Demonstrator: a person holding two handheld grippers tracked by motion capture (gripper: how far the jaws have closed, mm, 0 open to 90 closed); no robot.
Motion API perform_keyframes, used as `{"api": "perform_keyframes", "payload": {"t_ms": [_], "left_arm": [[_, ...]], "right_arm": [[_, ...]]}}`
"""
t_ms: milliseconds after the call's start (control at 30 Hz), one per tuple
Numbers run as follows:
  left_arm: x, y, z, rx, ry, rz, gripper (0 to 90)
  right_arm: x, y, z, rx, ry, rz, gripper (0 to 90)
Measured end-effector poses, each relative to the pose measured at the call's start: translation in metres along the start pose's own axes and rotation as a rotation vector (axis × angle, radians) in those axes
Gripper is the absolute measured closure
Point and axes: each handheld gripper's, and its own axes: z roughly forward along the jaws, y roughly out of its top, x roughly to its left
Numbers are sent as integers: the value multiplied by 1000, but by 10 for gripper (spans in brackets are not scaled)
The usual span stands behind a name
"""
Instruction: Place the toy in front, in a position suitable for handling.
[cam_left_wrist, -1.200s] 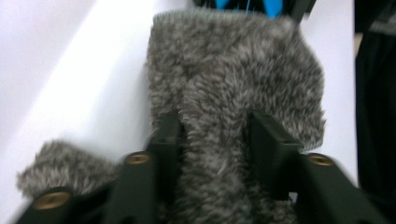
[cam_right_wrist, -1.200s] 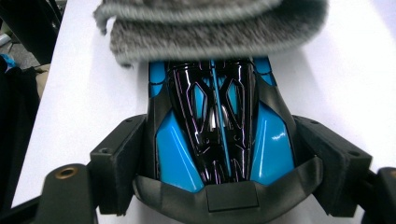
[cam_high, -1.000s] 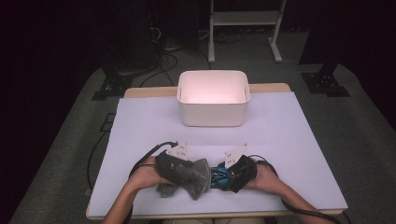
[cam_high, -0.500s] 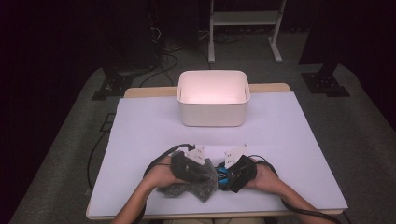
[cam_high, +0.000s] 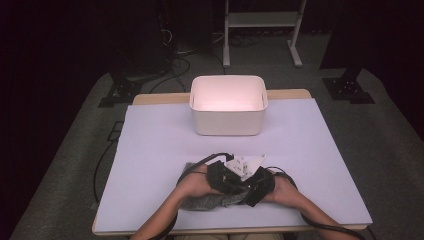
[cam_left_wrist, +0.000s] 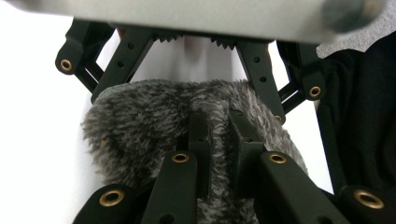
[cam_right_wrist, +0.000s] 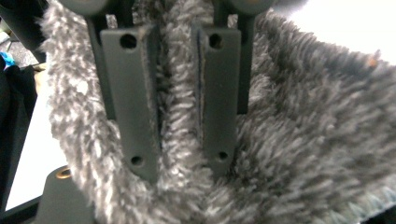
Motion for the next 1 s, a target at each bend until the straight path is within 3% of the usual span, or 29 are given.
{"api": "perform_keyframes", "payload": {"t_ms": [233,433,667,867,1000], "left_arm": [[-2,-20,-17,0,23,-13,821],[-6,-54,-41,-13,59,-82,821],[-9,-86,-52,-53,83,-151,823],[-8,-87,-61,-132,79,-169,825],[-8,-66,-50,-113,60,-117,826]], "right_arm": [[-1,1,0,14,-15,-33,214],[-2,0,1,7,-13,-40,215],[-1,0,1,9,-15,-38,214],[-1,0,1,9,-17,-42,214],[-2,0,1,7,-15,-38,212]]}}
